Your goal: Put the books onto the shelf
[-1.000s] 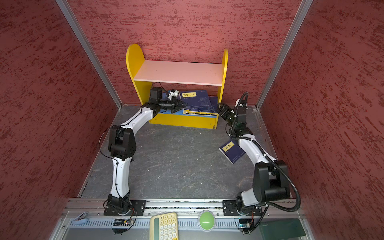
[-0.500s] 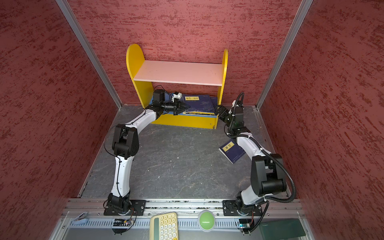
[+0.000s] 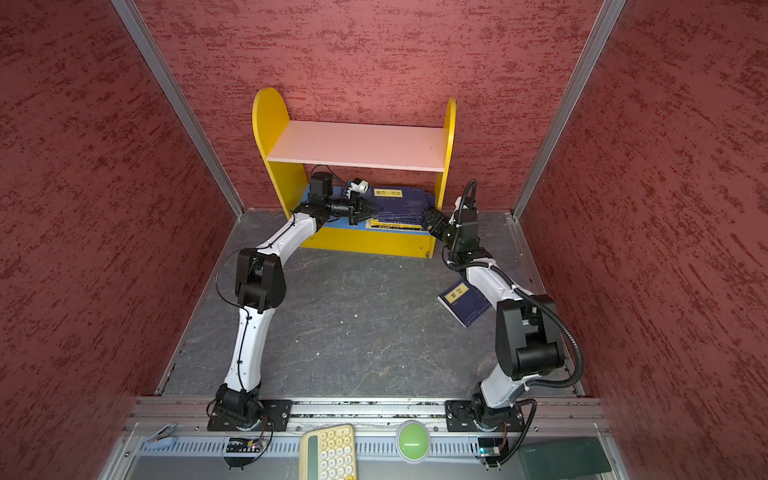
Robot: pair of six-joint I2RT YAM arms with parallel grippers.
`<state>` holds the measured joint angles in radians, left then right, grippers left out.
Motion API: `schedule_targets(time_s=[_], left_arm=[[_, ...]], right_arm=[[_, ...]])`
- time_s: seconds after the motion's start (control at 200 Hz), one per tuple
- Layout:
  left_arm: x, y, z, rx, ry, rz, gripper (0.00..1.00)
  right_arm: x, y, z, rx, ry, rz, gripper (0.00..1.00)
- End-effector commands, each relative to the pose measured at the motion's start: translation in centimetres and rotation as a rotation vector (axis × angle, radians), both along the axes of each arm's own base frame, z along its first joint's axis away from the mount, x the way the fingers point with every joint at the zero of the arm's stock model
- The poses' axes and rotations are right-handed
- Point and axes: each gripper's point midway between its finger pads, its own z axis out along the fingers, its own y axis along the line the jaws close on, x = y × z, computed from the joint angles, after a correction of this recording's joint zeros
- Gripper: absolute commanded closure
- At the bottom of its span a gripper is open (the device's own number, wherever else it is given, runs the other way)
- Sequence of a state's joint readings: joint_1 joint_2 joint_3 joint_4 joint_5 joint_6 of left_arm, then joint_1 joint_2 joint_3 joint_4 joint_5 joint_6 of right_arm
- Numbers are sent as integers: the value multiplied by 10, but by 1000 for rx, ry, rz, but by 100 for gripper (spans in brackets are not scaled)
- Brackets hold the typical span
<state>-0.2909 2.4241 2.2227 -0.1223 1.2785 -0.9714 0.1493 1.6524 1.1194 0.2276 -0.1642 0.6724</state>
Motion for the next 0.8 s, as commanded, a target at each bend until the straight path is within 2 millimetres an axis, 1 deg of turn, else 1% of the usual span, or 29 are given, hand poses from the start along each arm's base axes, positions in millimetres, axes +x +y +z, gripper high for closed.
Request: schedule_targets(time_s=[0.0, 0.185, 0.426, 0.641, 0.792], left_arm=[[1, 1, 0, -9, -30, -27, 93], [9, -1, -10, 20, -20, 3, 92], [9, -9, -23, 79, -21, 29, 91], [18, -12, -36, 122, -15, 75, 91], [24, -11, -41, 142, -10, 103, 91]], right_arm=[[12, -1, 13, -21, -41, -27, 1], [19, 0, 12, -1, -42, -51, 1], [22, 4, 3, 49, -27, -52, 1], [24, 8, 2, 90, -28, -46, 1], [27, 14, -10, 77, -1, -29, 1]])
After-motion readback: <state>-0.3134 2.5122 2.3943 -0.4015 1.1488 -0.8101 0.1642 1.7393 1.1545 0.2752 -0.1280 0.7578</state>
